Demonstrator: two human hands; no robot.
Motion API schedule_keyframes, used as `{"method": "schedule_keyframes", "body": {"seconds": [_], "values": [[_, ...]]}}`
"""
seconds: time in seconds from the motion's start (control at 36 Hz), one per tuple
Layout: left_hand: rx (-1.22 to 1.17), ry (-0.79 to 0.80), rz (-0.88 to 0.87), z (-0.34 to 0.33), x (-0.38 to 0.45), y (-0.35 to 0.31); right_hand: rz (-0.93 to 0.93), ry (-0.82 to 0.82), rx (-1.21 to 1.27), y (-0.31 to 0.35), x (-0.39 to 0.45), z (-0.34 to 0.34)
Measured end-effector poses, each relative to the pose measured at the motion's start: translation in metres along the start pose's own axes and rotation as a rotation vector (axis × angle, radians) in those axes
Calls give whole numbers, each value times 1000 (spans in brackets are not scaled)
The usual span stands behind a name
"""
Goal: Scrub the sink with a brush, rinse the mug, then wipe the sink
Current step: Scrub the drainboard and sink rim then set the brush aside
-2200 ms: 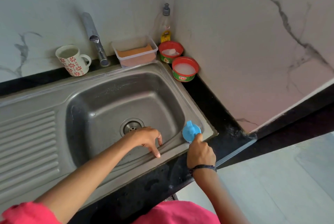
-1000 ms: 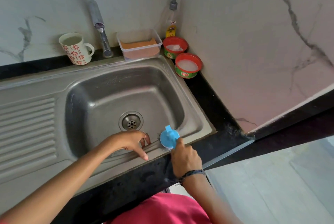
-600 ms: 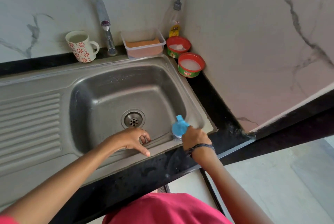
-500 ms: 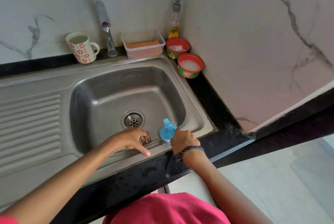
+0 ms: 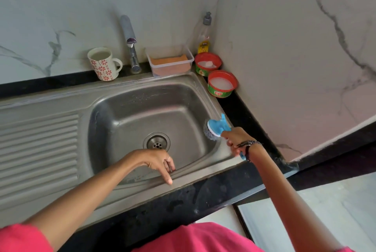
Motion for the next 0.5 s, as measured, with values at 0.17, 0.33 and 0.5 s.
{"method": "schedule_keyframes", "body": {"seconds": [0.17,0.33,0.5], "values": [[16,195,12,18,17,-5,69,10,159,43,17,9],[-224,-129,-58,68,49,-27,115,-56,300,88,55,29],[-439,-401,-153,144,73,-62,253,-236,263,133,103,45]]}}
Point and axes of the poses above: each hand's wrist, its own x-axis towards the middle knuckle, its own z-axis out of the back of the hand, y = z × x, the point moved 2 cm from there along x, towards the middle knuckle, and after that the axes turned 10 degrees about -y, right-handed, at the moved point
